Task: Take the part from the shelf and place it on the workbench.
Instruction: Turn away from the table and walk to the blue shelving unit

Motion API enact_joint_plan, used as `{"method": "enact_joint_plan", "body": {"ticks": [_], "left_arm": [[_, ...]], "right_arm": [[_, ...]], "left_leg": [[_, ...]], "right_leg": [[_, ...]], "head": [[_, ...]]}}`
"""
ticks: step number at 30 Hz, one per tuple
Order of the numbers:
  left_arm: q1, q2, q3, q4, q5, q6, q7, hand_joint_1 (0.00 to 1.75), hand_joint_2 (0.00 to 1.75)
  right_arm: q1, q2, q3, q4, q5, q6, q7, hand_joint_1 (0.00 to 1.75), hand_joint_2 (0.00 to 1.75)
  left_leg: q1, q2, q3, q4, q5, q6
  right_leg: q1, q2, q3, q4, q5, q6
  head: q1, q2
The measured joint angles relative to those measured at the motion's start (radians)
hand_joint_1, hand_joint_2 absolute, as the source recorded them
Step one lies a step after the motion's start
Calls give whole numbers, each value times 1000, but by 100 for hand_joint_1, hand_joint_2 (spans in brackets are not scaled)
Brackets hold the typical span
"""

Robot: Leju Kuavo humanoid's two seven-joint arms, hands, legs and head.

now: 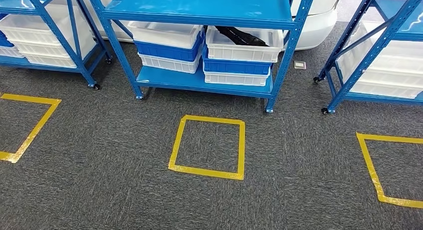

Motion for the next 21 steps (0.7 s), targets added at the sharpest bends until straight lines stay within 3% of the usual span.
{"method": "enact_joint_plan", "body": {"ticks": [1, 4, 5, 7, 9, 10, 11, 13, 14, 15, 16, 18, 20, 21], "left_arm": [[0, 0, 0, 0, 1, 3, 1, 0, 0], [0, 0, 1, 0, 1, 12, 2, 0, 0], [0, -1, 1, 0, 0, 14, 2, 0, 0], [-1, -3, 1, 0, -2, 14, 2, 0, 0], [-1, -4, 1, 0, -5, 14, 2, 0, 0], [0, -5, 1, 0, -5, 15, 2, 0, 0], [0, -6, 1, 0, -6, 15, 3, 0, 0], [0, -5, 2, 0, -6, 16, 4, 0, 0], [0, -5, 2, -1, -7, 17, 5, 0, 0], [-1, -4, 3, -1, -7, 20, 5, 0, 0], [-2, -3, 3, -1, -8, 22, 5, 0, 0], [-3, -5, 4, -1, -8, 25, 5, 0, 0], [-3, -6, 4, -1, -8, 26, 5, 0, 0], [-3, -6, 4, -1, -8, 26, 5, 0, 0]], "right_arm": [[0, 0, 0, 0, 1, 2, 0, 0, 0], [-2, 2, 2, 0, 4, 6, 2, 0, 0], [-2, 2, 2, -1, 5, 8, 2, 0, 0], [-1, 0, 2, -1, 4, 9, 2, 0, 0], [1, -4, 2, -1, 2, 10, 2, 0, 0], [3, -6, 2, -1, 2, 10, 3, 0, 0], [4, -8, 2, 0, 2, 10, 3, 0, 0], [5, -7, 2, 0, 3, 10, 3, 0, 0], [4, -6, 3, 0, 3, 10, 3, 0, 0], [3, -4, 3, 0, 4, 11, 3, 0, 0], [2, -2, 4, 0, 5, 11, 3, 0, 0], [2, -3, 5, 0, 5, 12, 3, 0, 0], [2, -3, 6, 0, 5, 11, 3, 0, 0], [2, -3, 6, 0, 5, 11, 3, 0, 0]], "left_leg": [[0, 0, -1, 0, -1, -1], [1, 1, 27, -51, 19, 23], [4, 2, 40, -75, 30, 31], [7, 5, 52, -96, 42, 35], [10, 5, 51, -94, 41, 30], [14, 5, 51, -90, 38, 23], [21, 4, 50, -83, 33, 13], [33, 3, 44, -54, 14, -16], [35, 4, 38, -35, 1, -32], [34, 5, 34, -20, -11, -44], [33, 5, 31, -13, -20, -51], [39, 4, 33, -7, -28, -56], [42, -6, 14, 38, -59, -51], [40, -14, -15, 95, -91, -46]], "right_leg": [[-4, 0, 1, -4, 2, 3], [-3, 0, 8, -13, 5, 12], [-1, 2, -4, 12, -7, 11], [-5, 9, -62, 126, -56, 10], [-14, 11, -122, 234, -88, 22], [-21, 11, -128, 240, -81, 35], [-28, 10, -112, 203, -58, 53], [-42, 4, -51, 79, -6, 86], [-44, 3, -31, 39, 5, 86], [-46, 3, -24, 25, 4, 75], [-44, 6, -29, 35, -4, 57], [-42, 13, -33, 45, -12, 24], [-35, 17, -33, 50, -14, 8], [-30, 19, -32, 49, -14, 3]], "head": [[-1, 0], [-3, 0], [-3, 0], [-1, 0], [0, 0], [0, 0], [0, 0], [2, 0], [6, 0], [9, 0], [8, 0], [1, 0], [-5, 0], [-7, 0]]}}
